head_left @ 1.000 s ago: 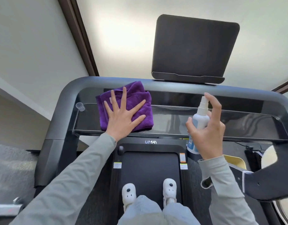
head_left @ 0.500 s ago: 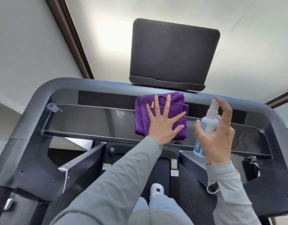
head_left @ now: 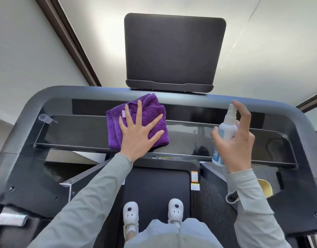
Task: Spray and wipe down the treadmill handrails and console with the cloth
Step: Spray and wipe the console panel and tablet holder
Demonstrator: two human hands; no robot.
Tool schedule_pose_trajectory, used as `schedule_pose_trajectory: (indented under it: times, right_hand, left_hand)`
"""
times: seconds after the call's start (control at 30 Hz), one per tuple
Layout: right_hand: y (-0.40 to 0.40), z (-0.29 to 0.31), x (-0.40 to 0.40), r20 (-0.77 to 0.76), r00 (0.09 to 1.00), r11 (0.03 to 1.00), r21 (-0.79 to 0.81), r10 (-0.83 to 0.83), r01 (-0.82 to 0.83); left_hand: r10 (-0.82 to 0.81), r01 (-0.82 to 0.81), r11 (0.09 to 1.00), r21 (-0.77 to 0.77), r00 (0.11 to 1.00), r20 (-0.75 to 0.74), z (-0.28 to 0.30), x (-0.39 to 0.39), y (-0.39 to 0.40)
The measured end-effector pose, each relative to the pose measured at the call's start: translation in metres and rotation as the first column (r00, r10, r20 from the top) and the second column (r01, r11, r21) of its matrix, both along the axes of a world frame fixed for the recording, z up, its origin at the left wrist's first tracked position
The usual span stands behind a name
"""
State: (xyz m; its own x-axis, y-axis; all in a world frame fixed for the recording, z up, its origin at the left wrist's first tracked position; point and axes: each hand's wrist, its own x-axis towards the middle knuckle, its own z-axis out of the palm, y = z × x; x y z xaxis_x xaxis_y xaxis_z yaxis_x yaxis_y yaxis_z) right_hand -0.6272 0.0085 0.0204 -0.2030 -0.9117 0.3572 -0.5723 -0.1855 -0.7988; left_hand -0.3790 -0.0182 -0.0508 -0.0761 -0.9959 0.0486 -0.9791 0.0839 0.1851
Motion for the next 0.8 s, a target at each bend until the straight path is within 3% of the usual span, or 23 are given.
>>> schedule_pose_trajectory:
  times: [0.4,0.67,0.8]
  right_hand:
    - [0.018,0.006,-0.066,-0.008,0.999,0.998,-0.037,-0.054,0.053]
    - [0.014,0.005,-0.094,0.016,0.998,0.997,-0.034,-0.066,0.066]
    - [0.019,-0.005,-0.111,0.007,0.995,0.995,0.002,-0.098,0.098]
  left_hand:
    - [-0.294,0.294,0.956,-0.008,0.956,0.014,0.001,-0.176,-0.014]
    - [-0.061,0.064,0.996,0.066,0.997,-0.041,-0.001,-0.101,0.009]
    - [-0.043,0.045,0.996,0.076,0.999,-0.025,0.000,-0.103,0.008]
